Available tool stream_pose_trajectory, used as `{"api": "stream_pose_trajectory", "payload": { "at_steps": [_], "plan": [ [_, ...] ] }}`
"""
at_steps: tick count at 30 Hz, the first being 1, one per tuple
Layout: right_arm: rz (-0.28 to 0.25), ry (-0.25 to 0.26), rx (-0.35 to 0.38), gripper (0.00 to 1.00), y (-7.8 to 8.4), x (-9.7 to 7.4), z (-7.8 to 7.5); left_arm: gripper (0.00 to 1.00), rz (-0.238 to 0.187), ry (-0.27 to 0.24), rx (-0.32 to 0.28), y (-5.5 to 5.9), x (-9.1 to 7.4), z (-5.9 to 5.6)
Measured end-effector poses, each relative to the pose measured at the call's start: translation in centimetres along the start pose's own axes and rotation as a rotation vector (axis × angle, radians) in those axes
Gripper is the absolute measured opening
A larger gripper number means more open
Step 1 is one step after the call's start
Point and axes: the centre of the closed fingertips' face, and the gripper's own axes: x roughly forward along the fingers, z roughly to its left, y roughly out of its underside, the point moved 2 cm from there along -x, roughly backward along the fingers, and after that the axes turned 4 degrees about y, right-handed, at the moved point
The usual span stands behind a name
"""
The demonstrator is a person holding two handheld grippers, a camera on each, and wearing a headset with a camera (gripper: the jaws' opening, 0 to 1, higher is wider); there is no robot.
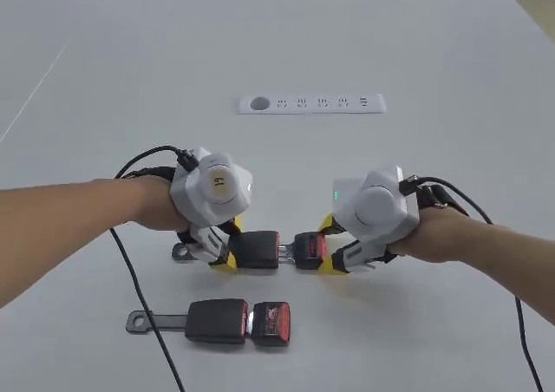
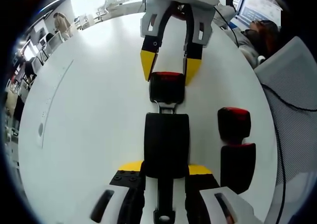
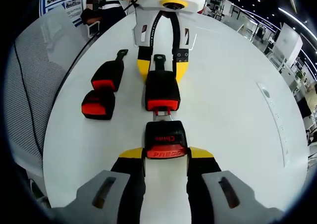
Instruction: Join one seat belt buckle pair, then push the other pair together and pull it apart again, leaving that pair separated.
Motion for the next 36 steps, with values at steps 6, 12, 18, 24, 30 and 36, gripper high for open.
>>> {"api": "stream_pose_trajectory", "payload": {
  "at_steps": [6, 12, 18, 24, 30, 36],
  "plan": [
    [-0.006, 0.004, 0.022, 0.29, 0.0, 0.1, 0.0, 0.31, -0.016, -0.003, -0.002, -0.1, -0.1, 0.0],
    [-0.019, 0.001, 0.025, 0.28, -0.1, 0.2, 0.1, 0.30, 0.002, 0.001, 0.020, -0.1, -0.1, -0.1],
    [-0.020, 0.000, 0.053, 0.28, -0.2, 0.6, 0.2, 0.30, -0.009, -0.001, 0.015, 0.0, 0.0, -0.1],
    [-0.026, 0.000, 0.049, 0.28, -1.2, 1.0, 0.5, 0.30, 0.006, 0.001, 0.024, -0.3, 0.0, -0.2],
    [-0.020, 0.004, 0.055, 0.27, -1.5, 1.1, 0.3, 0.29, 0.001, -0.003, 0.023, -0.3, 0.0, -0.2],
    [-0.020, 0.010, 0.059, 0.26, -1.9, 0.9, 0.6, 0.29, 0.027, -0.003, 0.028, -0.4, 0.1, -0.3]
  ]
}}
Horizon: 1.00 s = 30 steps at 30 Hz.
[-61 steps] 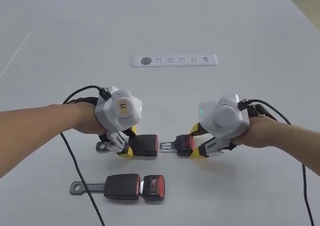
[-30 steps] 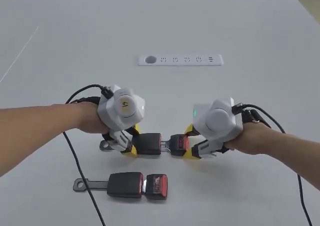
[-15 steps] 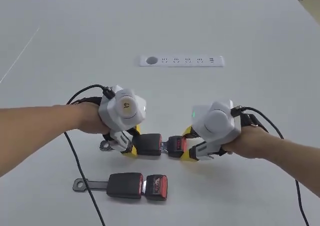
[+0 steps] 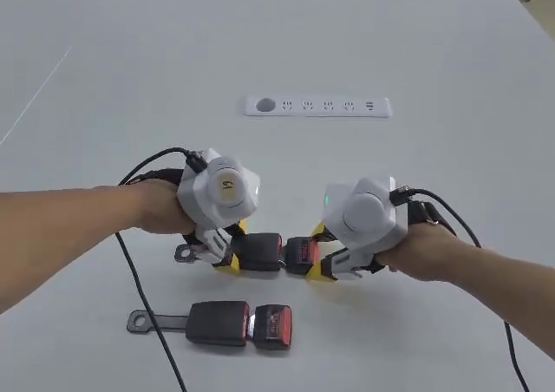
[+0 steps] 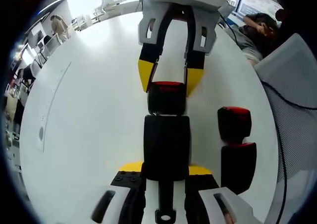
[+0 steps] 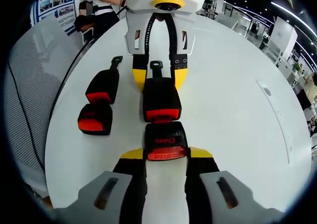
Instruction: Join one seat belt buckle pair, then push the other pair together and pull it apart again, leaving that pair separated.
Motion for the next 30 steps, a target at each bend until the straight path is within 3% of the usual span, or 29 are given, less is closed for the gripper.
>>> {"api": "stream_pose_trajectory", "payload": {
  "at_steps": [19, 30],
  "plan": [
    [0.002, -0.001, -0.008, 0.26, 0.48, -0.16, 0.02, 0.30, -0.003, 0.006, 0.015, 0.24, 0.07, 0.24],
    [0.018, -0.008, -0.035, 0.27, 0.82, -0.09, -0.05, 0.30, 0.024, 0.011, 0.034, 0.34, -0.01, 0.26]
  ]
}}
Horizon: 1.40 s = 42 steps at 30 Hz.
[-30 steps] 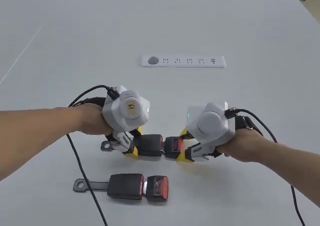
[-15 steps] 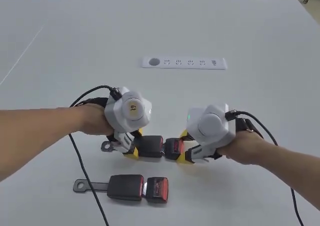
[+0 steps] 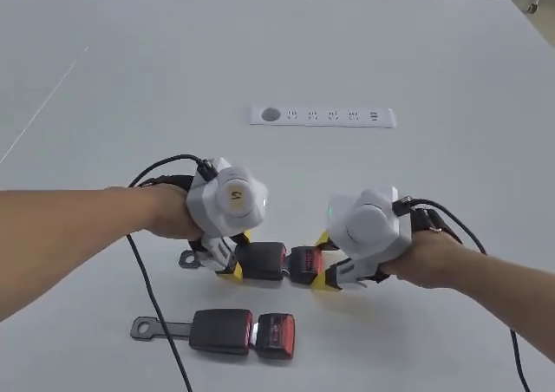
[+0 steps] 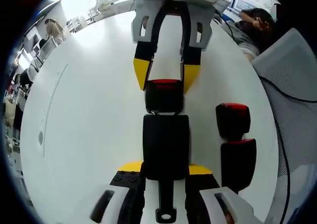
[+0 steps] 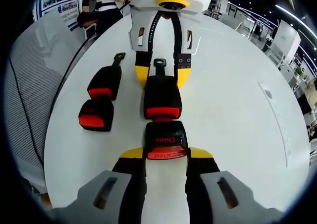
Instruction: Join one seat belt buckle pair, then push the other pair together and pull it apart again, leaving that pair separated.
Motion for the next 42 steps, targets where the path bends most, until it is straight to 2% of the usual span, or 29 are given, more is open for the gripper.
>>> {"api": "stream_pose_trajectory", "payload": {
  "at_steps": [13, 17, 32, 42],
  "plan": [
    [0.010, -0.003, -0.006, 0.28, 1.1, -0.8, -0.1, 0.31, -0.002, -0.001, 0.003, -0.1, -0.1, -0.3],
    [-0.005, -0.004, -0.005, 0.28, 1.1, -0.8, -0.2, 0.31, 0.004, -0.001, 0.003, -0.1, -0.1, -0.2],
    [-0.008, -0.004, -0.005, 0.29, 1.3, -0.9, -0.2, 0.32, 0.003, 0.000, 0.003, -0.1, 0.0, -0.2],
    [0.005, -0.005, -0.003, 0.29, 2.5, -1.6, -0.4, 0.32, 0.007, -0.001, 0.004, -0.1, 0.0, -0.4]
  ]
}}
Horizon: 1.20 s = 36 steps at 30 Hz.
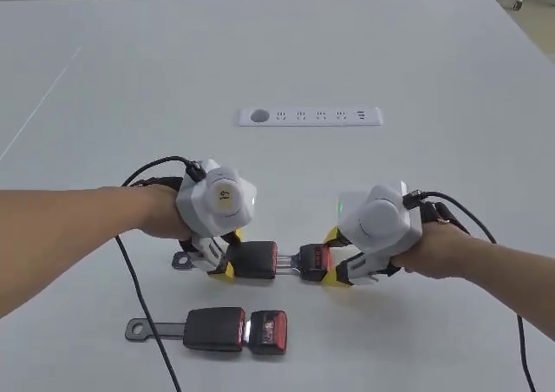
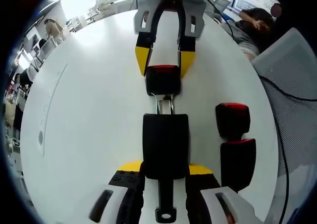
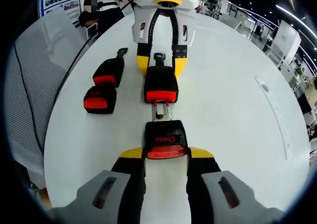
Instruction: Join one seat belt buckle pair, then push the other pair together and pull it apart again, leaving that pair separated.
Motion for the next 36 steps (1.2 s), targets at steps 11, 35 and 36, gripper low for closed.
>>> {"api": "stream_pose_trajectory", "payload": {
  "at_steps": [11, 35, 36],
  "plan": [
    [0.018, 0.002, 0.003, 0.29, 1.4, -0.8, -0.5, 0.32, -0.001, -0.002, -0.007, 0.2, 0.0, 0.4],
    [0.026, -0.004, 0.005, 0.31, 3.6, -2.0, -0.9, 0.33, -0.022, -0.008, -0.029, 0.0, 0.0, 0.0],
    [0.026, -0.005, 0.003, 0.31, 3.6, -2.0, -0.9, 0.33, -0.023, -0.008, -0.031, -0.1, 0.0, -0.1]
  ]
}}
